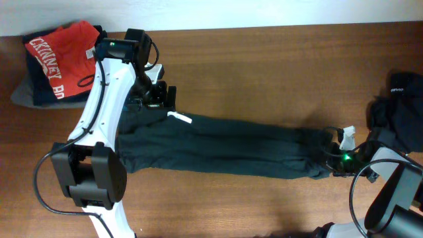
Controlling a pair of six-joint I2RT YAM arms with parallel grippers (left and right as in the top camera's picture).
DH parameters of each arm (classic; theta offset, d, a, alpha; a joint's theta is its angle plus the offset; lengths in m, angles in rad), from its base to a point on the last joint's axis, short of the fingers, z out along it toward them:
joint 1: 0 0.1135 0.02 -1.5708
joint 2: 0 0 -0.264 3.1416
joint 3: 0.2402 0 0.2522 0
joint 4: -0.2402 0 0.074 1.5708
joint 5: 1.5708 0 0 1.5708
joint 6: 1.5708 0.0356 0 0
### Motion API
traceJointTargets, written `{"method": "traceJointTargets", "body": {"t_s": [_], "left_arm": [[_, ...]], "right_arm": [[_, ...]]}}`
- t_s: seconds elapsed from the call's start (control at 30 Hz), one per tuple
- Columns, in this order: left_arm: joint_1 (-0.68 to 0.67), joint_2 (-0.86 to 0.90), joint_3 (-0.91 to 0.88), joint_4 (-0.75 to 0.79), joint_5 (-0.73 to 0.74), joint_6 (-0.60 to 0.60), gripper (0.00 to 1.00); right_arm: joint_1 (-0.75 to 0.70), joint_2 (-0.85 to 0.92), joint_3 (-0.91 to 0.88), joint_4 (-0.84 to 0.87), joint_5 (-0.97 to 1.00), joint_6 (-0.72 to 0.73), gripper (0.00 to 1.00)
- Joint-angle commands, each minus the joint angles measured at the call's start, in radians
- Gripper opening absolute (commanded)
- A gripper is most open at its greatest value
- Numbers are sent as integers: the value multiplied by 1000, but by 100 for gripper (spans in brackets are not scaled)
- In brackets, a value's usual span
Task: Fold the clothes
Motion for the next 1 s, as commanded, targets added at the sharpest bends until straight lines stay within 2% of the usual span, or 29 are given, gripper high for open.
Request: {"method": "traceJointTargets", "body": {"t_s": [0.0, 0.23, 0.37, 0.67, 0.97], "left_arm": [[2, -14, -6, -1, 6, -8, 99], [2, -14, -6, 1, 3, -9, 99], [2, -14, -6, 9, 3, -9, 99], [2, -14, -6, 9, 3, -9, 99], [-1, -14, -6, 7, 3, -8, 99]], "right_arm": [[5, 21, 98, -62, 92, 36, 4], [6, 21, 367, -339, 337, 78, 4], [11, 21, 465, -438, 420, 107, 4], [122, 21, 467, -474, 660, 166, 4], [288, 21, 467, -505, 756, 212, 4]]}}
